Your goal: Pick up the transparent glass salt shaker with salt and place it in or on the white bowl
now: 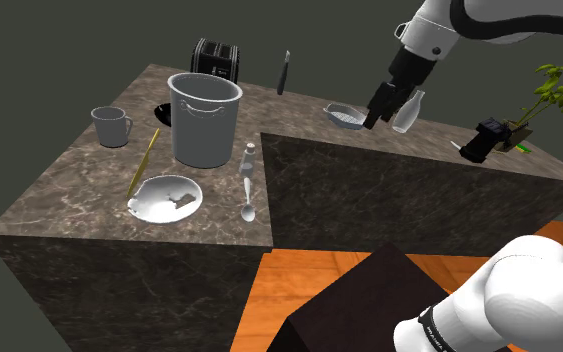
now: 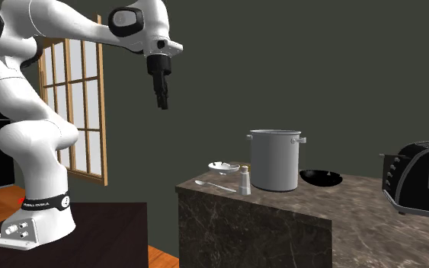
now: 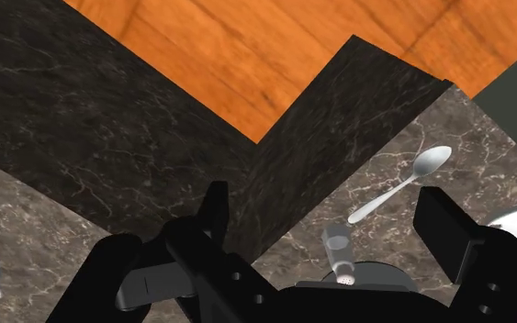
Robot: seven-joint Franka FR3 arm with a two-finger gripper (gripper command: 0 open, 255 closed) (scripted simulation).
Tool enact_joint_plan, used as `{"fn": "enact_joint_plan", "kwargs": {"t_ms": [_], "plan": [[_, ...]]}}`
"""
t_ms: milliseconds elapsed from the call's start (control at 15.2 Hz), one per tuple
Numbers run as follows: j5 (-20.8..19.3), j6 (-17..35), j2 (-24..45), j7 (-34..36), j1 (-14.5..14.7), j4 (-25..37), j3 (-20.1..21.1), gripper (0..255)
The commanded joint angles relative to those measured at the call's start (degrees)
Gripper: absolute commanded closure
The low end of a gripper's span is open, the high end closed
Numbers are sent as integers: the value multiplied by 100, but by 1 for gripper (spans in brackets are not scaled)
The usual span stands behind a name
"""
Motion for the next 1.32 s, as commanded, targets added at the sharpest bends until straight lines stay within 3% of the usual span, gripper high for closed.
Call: {"fn": "enact_joint_plan", "kwargs": {"t_ms": [0, 660, 1254], "plan": [[53, 260, 417, -29, 42, 122, -8, 0], [366, 1158, 2502, -168, 246, 1111, 48, 0], [622, 1446, 4470, -306, 367, 2617, 169, 0]]}}
